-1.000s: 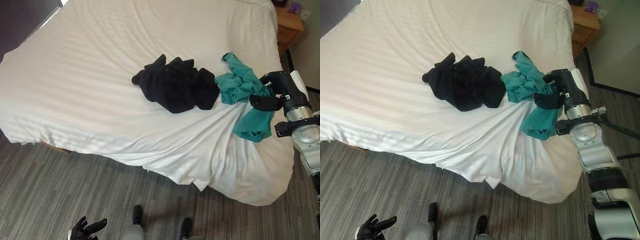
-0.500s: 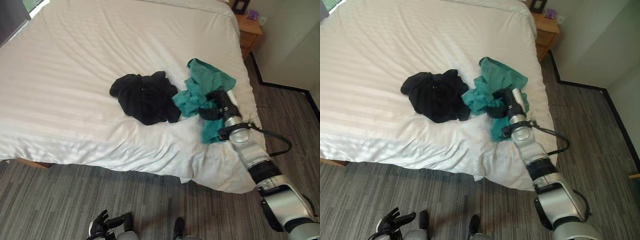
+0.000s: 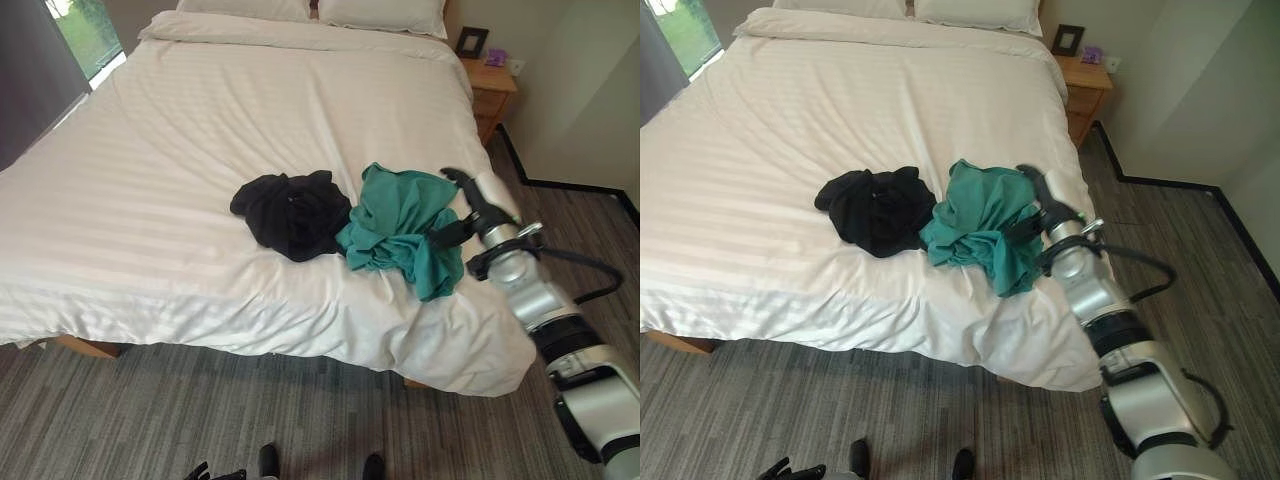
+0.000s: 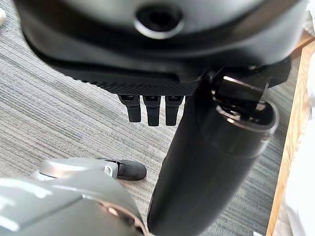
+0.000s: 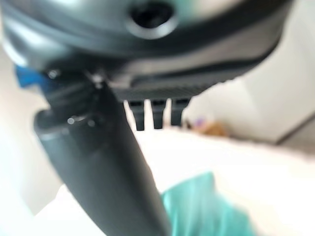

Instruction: Pick up bed clothes into laundry basket.

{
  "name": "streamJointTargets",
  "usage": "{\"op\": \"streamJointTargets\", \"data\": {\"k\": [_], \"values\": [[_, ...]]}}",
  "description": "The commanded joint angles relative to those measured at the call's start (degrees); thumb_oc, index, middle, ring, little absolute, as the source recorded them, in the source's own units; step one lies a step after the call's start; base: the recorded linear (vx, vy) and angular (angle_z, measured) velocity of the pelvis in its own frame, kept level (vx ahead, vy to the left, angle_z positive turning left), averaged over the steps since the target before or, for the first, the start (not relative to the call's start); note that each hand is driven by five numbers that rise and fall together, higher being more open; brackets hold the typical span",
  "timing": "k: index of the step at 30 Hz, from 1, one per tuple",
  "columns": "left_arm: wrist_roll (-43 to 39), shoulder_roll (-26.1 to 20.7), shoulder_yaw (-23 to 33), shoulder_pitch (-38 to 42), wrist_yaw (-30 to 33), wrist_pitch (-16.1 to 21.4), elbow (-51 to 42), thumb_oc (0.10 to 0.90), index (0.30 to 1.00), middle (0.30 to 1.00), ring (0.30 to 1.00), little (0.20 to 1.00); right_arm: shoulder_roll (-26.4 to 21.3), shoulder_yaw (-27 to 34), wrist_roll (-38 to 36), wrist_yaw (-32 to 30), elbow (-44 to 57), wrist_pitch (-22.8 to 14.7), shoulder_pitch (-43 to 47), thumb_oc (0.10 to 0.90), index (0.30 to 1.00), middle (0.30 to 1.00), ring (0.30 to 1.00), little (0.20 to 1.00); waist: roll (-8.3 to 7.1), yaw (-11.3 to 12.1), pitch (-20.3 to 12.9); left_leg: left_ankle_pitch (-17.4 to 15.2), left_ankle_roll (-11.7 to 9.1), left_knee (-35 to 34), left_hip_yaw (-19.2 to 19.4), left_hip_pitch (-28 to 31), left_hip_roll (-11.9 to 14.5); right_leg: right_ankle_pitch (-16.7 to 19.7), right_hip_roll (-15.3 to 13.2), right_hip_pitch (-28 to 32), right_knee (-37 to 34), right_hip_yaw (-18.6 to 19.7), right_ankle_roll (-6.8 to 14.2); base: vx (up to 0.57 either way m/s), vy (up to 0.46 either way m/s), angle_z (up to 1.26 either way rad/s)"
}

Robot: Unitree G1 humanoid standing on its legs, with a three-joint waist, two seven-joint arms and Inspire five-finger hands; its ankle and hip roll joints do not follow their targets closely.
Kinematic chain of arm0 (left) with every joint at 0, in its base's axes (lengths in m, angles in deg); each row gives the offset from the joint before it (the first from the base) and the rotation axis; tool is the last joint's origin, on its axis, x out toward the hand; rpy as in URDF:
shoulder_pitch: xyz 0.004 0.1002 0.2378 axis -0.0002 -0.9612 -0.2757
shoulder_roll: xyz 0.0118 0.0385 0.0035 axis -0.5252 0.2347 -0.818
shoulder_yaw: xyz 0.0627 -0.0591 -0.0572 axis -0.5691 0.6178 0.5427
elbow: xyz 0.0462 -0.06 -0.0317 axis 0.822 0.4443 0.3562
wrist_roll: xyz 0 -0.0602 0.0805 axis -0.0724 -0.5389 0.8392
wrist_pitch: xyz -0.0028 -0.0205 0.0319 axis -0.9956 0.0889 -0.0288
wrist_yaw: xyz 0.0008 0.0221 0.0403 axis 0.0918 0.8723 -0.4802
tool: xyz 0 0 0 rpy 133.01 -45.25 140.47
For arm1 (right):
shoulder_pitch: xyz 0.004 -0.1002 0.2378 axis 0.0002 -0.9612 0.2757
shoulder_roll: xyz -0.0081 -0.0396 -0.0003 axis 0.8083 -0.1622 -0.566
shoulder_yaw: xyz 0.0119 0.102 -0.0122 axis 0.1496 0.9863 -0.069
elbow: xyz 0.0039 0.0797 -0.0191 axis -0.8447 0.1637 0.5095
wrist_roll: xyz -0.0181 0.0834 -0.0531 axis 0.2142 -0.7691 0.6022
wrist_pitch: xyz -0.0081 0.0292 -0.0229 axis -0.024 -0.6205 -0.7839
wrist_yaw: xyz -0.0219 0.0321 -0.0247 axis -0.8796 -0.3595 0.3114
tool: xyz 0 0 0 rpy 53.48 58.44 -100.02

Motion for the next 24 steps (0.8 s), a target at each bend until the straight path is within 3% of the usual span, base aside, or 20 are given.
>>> {"op": "streamJointTargets", "data": {"k": [1,4,12,18,24], "values": [[-0.6,-3.4,0.9,3.5,0.3,2.5,2.6,0.800,0.900,0.900,0.900,0.900,-5.3,0.9,-3.5,-3.2,1.1,-3.3,15.2,0.800,0.900,0.900,0.900,0.900,-4.89,0.3,0.3,-3.0,-2.8,0.0,-1.3,1.1,1.8,2.1,-2.8,0.0,0.2,-0.6,5.4,-0.05,-0.010,-0.05],[-1.7,-3.8,0.5,4.1,0.2,2.9,2.4,0.800,0.900,0.900,0.900,0.900,-6.7,-2.8,-4.7,-2.5,-2.3,-3.7,19.8,0.800,0.900,0.900,0.900,0.900,-5.74,0.9,1.6,-2.5,-3.0,0.0,-1.6,-0.3,2.0,2.4,-2.6,-1.2,0.2,-0.7,5.4,-0.06,-0.019,-0.04],[-3.1,-3.9,-0.6,5.2,0.1,3.7,2.1,0.800,0.900,0.900,0.900,0.900,-1.4,-7.6,-6.4,-2.0,-12.0,-4.4,26.4,0.800,0.900,0.900,0.900,0.900,-5.28,2.6,4.3,-1.1,-3.4,0.0,-2.6,-3.6,2.2,2.8,-2.3,-3.9,0.2,-1.3,5.2,-0.04,-0.010,0.01],[-3.9,-4.7,-3.4,5.7,-1.0,4.6,3.3,0.800,0.900,0.900,0.900,0.900,5.6,-13.2,-4.3,-0.8,-32.8,-5.0,34.9,0.800,0.900,0.900,0.900,0.900,-3.12,6.7,6.3,1.2,-4.4,0.0,-4.3,-10.2,2.3,3.3,-2.1,-9.0,0.2,-2.8,5.4,-0.03,-0.015,0.15],[-4.1,-4.2,-5.2,5.6,-1.4,4.9,3.7,0.800,0.900,0.900,0.900,0.900,7.6,-14.3,-3.5,-0.1,-37.1,-5.5,35.4,0.800,0.900,0.900,0.900,0.900,-1.19,8.7,6.9,2.2,-4.7,0.0,-5.9,-13.1,1.9,3.3,-2.4,-10.5,0.2,-4.1,5.5,-0.01,-0.006,0.19]]}}
